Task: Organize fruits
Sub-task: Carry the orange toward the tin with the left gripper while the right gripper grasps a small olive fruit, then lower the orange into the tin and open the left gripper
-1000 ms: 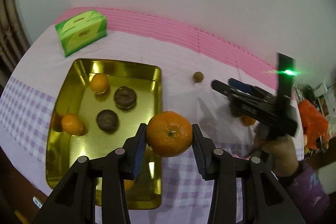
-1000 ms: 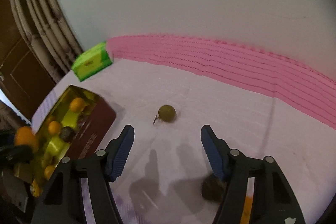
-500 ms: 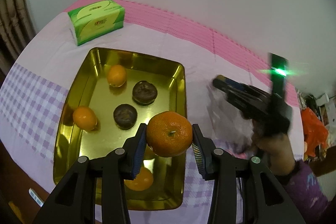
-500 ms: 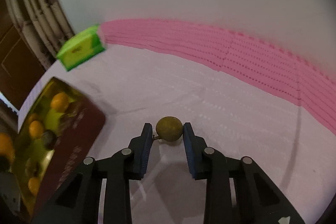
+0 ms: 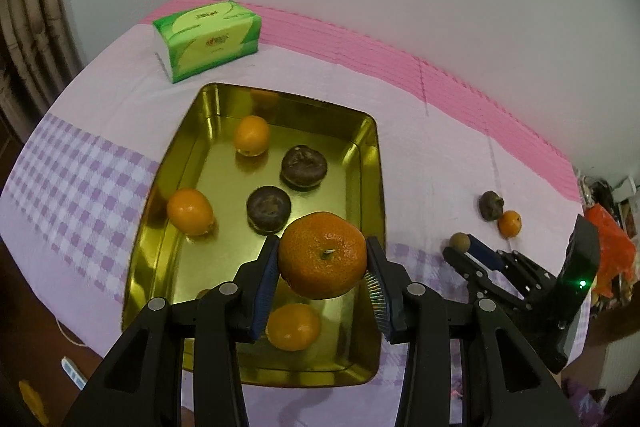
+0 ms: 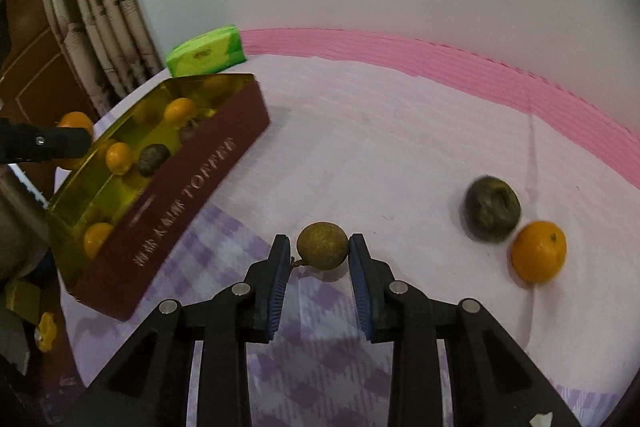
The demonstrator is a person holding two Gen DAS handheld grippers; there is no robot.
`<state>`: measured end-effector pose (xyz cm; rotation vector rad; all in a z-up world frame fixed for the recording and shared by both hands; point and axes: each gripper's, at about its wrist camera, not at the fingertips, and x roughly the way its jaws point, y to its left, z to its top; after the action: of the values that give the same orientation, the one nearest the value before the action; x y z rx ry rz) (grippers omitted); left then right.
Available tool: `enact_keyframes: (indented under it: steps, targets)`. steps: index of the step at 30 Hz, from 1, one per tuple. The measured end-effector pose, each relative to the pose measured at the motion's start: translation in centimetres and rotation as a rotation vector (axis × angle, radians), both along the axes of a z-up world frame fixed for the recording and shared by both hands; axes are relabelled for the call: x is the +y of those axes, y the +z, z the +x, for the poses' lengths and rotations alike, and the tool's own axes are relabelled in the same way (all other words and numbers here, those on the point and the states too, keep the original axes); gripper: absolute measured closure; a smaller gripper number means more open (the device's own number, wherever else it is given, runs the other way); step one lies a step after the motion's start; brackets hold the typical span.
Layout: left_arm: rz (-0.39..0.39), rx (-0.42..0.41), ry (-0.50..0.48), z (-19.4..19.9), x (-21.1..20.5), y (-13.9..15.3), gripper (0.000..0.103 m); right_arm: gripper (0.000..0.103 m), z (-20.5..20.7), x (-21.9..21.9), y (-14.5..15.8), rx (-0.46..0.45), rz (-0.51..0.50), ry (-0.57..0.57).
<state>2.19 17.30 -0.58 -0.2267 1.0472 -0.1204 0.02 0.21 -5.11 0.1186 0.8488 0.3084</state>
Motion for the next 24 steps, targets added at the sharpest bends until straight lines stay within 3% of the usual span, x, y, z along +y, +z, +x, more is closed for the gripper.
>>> enact_keyframes:
  steps: [10, 24]
  targets:
    - [0.0, 0.031, 0.075, 1.0, 3.2, -1.0, 0.06, 0.075, 0.1, -0.6, -0.7, 0.006, -0.011, -0.046]
    - [-0.037, 0.071, -0.012, 0.9, 0.8, -3.1, 0.06, 0.075, 0.2, -0.6, -0.6, 0.007, -0.002, -0.044]
